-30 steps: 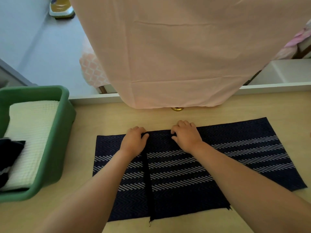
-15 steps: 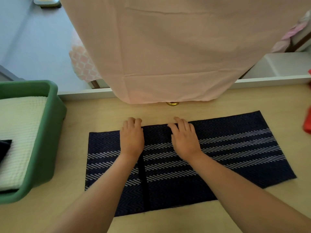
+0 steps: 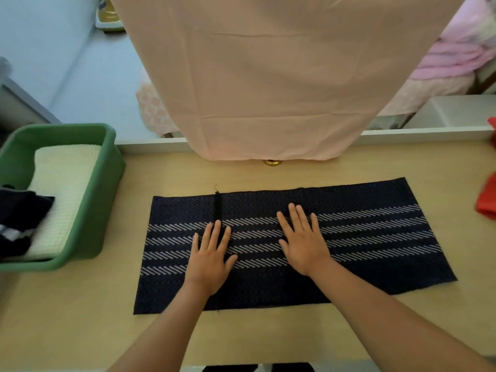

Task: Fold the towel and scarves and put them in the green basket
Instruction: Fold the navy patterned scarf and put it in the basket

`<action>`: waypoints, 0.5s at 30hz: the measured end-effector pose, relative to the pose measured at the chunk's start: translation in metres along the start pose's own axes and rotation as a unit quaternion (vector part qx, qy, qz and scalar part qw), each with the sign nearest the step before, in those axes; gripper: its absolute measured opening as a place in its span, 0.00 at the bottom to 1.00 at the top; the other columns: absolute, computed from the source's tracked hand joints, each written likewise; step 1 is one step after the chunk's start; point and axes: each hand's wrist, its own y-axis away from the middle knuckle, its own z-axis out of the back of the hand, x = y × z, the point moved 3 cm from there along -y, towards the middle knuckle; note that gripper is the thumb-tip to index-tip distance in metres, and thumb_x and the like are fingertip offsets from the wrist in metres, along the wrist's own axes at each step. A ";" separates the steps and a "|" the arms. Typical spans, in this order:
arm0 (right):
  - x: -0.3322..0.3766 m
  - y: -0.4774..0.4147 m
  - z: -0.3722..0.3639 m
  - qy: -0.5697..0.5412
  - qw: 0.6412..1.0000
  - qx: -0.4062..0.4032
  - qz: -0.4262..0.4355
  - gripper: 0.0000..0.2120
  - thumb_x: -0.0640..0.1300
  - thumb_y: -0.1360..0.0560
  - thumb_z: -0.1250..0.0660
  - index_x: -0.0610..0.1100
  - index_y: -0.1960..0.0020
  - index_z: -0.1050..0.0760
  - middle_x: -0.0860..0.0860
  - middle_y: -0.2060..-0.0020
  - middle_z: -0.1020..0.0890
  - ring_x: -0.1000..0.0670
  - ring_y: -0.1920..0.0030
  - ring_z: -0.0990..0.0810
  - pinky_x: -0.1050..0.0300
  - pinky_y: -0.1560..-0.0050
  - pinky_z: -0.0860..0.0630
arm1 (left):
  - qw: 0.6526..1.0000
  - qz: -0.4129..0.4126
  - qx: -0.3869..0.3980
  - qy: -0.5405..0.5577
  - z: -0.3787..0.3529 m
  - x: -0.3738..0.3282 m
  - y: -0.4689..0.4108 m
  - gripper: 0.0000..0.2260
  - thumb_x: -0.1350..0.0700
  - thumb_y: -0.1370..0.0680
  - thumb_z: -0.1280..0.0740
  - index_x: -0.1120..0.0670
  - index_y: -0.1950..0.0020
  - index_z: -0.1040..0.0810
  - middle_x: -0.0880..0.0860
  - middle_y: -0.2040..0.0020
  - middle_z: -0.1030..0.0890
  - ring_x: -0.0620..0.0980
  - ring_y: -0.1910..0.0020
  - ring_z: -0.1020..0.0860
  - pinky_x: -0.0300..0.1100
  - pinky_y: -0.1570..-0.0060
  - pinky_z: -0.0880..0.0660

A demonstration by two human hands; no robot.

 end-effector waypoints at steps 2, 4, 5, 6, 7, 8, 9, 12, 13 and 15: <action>0.021 0.012 -0.001 0.002 0.998 -0.025 0.056 0.31 0.59 0.17 0.57 0.51 0.20 0.68 0.46 0.22 0.69 0.45 0.22 0.69 0.40 0.22 0.61 | 0.999 0.030 0.012 0.012 0.003 0.006 0.018 0.36 0.34 0.26 0.69 0.47 0.20 0.61 0.51 0.20 0.62 0.53 0.22 0.64 0.56 0.23 0.56; 0.044 0.023 -0.010 -0.006 0.995 -0.001 0.100 0.31 0.60 0.17 0.56 0.53 0.21 0.68 0.48 0.23 0.70 0.46 0.23 0.70 0.39 0.23 0.61 | 0.998 0.059 0.022 0.029 0.002 0.016 0.037 0.34 0.35 0.25 0.67 0.46 0.20 0.59 0.51 0.19 0.59 0.55 0.21 0.61 0.58 0.24 0.54; 0.054 0.027 -0.016 -0.007 0.994 0.023 0.104 0.32 0.61 0.17 0.56 0.54 0.21 0.69 0.48 0.23 0.71 0.46 0.23 0.71 0.38 0.23 0.62 | 0.996 0.072 0.034 0.033 0.000 0.021 0.046 0.33 0.35 0.23 0.64 0.45 0.20 0.59 0.50 0.19 0.59 0.55 0.21 0.60 0.59 0.24 0.52; 0.063 0.030 -0.020 -0.004 0.994 0.042 0.098 0.32 0.62 0.17 0.56 0.54 0.22 0.70 0.48 0.24 0.72 0.45 0.24 0.72 0.37 0.24 0.63 | 0.995 0.081 0.045 0.033 -0.001 0.028 0.054 0.31 0.35 0.21 0.60 0.45 0.20 0.59 0.49 0.19 0.59 0.55 0.21 0.60 0.58 0.24 0.51; 0.070 0.032 -0.022 0.000 0.995 0.053 0.087 0.33 0.62 0.17 0.56 0.54 0.22 0.71 0.47 0.24 0.72 0.45 0.24 0.73 0.36 0.24 0.64 | 0.994 0.086 0.050 0.035 -0.001 0.034 0.060 0.30 0.37 0.19 0.55 0.45 0.20 0.58 0.49 0.19 0.59 0.55 0.21 0.59 0.57 0.24 0.50; 0.077 0.032 -0.021 0.001 0.996 0.053 0.076 0.33 0.61 0.17 0.56 0.53 0.21 0.70 0.46 0.23 0.71 0.44 0.24 0.72 0.37 0.24 0.65 | 0.994 0.086 0.048 0.041 0.001 0.040 0.064 0.29 0.38 0.18 0.52 0.45 0.19 0.55 0.49 0.19 0.56 0.54 0.20 0.57 0.55 0.24 0.48; 0.084 0.031 -0.016 -0.001 0.997 0.043 0.068 0.32 0.60 0.17 0.55 0.52 0.20 0.67 0.45 0.23 0.69 0.44 0.23 0.70 0.37 0.24 0.65 | 0.994 0.087 0.035 0.051 0.005 0.047 0.067 0.28 0.40 0.17 0.49 0.46 0.19 0.51 0.50 0.19 0.52 0.54 0.21 0.53 0.53 0.25 0.45; 0.113 0.021 0.006 -0.029 0.997 -0.010 0.069 0.28 0.54 0.17 0.50 0.48 0.19 0.52 0.44 0.20 0.59 0.43 0.21 0.62 0.39 0.22 0.60 | 0.987 0.118 -0.047 0.095 0.022 0.073 0.069 0.22 0.45 0.18 0.42 0.49 0.25 0.34 0.50 0.27 0.32 0.52 0.28 0.35 0.48 0.34 0.33; 0.126 0.016 0.015 -0.040 0.996 -0.028 0.080 0.26 0.51 0.17 0.49 0.48 0.20 0.48 0.45 0.20 0.56 0.43 0.20 0.57 0.41 0.22 0.56 | 0.981 0.141 -0.072 0.110 0.026 0.085 0.070 0.19 0.48 0.19 0.40 0.50 0.28 0.30 0.50 0.32 0.28 0.52 0.33 0.31 0.47 0.38 0.30; 0.156 0.003 0.031 -0.036 0.991 -0.060 0.117 0.23 0.46 0.18 0.44 0.48 0.23 0.40 0.44 0.21 0.47 0.42 0.23 0.47 0.44 0.24 0.46 | 0.966 0.193 -0.096 0.140 0.030 0.110 0.075 0.17 0.51 0.21 0.37 0.51 0.32 0.28 0.51 0.38 0.26 0.53 0.39 0.27 0.47 0.43 0.29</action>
